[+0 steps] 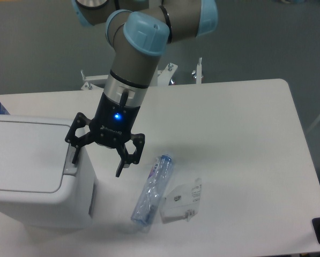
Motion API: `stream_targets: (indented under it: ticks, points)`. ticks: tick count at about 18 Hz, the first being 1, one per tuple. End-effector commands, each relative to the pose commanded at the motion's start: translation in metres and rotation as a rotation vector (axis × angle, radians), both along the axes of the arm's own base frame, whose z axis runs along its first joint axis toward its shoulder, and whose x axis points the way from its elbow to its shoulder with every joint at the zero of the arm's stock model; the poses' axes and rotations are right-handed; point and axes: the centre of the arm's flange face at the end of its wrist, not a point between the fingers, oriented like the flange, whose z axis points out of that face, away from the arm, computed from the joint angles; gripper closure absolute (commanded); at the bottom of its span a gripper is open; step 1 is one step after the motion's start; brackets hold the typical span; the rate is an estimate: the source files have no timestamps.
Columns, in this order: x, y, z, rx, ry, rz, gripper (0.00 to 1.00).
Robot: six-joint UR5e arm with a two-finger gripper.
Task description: Open the trash can
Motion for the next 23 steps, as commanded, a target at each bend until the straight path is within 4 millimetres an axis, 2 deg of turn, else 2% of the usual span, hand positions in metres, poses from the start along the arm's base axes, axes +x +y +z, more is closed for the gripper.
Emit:
stream_targets:
  ticks: [8, 12, 15, 16, 20, 23]
  points:
    - [-0.001, 0.001, 0.006, 0.007, 0.001, 0.007, 0.00]
    - [0.001, -0.003, 0.024, 0.028, 0.022, 0.010, 0.00]
    - [-0.005, -0.006, 0.028, 0.030, 0.040, 0.016, 0.00]
    - [-0.011, -0.009, 0.028, 0.018, 0.056, 0.033, 0.00]
    - [-0.061, -0.034, 0.026, -0.024, 0.122, 0.132, 0.00]
    - [-0.091, -0.051, 0.024, -0.030, 0.197, 0.096, 0.00]
